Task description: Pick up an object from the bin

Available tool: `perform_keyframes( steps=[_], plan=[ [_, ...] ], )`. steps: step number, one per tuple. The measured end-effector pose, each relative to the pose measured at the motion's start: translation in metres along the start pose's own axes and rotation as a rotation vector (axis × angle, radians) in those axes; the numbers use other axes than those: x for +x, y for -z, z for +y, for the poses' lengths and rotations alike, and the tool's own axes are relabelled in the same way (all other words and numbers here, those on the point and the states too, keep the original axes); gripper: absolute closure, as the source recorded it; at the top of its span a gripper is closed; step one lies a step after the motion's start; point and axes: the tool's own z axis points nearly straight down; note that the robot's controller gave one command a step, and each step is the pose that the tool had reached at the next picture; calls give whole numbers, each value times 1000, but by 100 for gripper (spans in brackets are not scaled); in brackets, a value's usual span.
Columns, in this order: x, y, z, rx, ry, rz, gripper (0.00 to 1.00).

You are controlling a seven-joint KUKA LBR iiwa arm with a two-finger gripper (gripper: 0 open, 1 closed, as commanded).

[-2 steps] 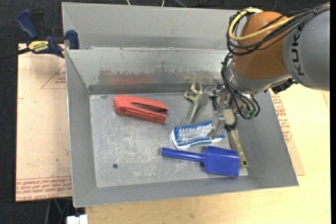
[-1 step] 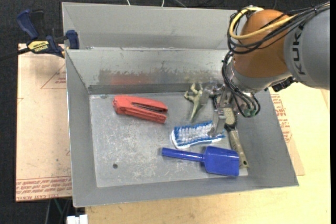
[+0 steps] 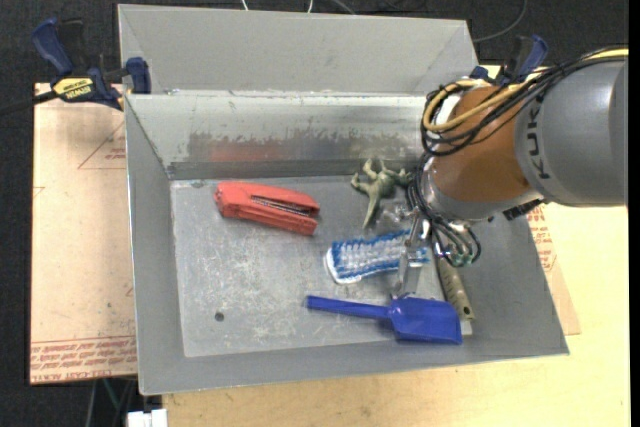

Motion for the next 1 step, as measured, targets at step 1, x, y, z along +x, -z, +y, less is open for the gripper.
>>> perform_keyframes(
  steps=[1],
  plan=[
    [7,49,7,0,23,-16,0]
  ],
)
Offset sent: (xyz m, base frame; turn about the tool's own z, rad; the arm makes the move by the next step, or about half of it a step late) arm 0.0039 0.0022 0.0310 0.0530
